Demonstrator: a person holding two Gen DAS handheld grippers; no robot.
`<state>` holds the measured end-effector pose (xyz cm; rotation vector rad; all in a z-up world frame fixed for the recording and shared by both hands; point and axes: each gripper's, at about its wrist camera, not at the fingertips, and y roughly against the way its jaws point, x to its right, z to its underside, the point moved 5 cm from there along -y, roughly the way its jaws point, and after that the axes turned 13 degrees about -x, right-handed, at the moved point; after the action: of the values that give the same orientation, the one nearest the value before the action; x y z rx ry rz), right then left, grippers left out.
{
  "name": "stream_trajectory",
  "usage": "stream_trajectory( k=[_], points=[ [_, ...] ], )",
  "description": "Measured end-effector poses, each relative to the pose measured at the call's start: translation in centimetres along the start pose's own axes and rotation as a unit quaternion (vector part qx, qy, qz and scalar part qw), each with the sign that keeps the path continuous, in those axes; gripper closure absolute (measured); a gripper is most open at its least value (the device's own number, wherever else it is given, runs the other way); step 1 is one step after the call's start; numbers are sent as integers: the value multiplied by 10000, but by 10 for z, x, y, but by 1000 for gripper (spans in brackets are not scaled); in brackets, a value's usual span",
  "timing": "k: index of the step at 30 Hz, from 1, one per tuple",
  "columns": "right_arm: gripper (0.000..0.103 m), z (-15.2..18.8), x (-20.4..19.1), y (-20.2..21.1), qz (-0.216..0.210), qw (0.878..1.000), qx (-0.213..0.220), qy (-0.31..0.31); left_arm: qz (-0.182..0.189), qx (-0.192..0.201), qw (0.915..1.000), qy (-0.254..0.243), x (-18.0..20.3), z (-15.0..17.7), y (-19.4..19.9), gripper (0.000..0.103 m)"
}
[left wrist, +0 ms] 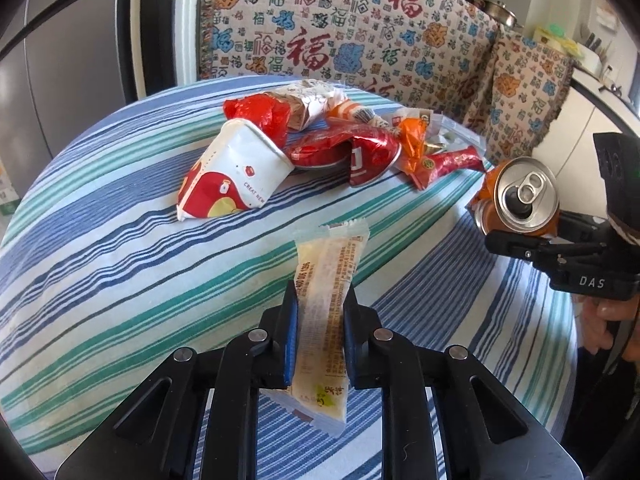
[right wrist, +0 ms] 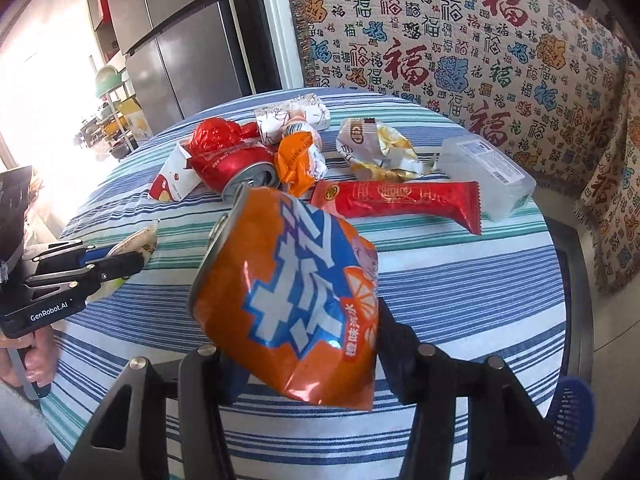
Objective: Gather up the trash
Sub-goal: 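Carry the pastry wrapper and orange can over the blue wastebasket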
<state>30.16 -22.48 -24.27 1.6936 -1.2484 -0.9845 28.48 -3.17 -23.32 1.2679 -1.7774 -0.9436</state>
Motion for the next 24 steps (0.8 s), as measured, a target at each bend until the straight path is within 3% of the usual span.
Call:
stream_trajectory(
  k=[11,17,24],
  points=[
    [49,28,50,60,113,9976,468,-501,599,78,9972,-440,79,-7,16,86],
    [49,64,105,101,475,9908,755,-1019,1059,170,9905,-860,157,-21,24,86],
    [49,122,184,141,975,9745,936,-1791,1619,65,9772,-1371,258,-33,16,86]
  ],
)
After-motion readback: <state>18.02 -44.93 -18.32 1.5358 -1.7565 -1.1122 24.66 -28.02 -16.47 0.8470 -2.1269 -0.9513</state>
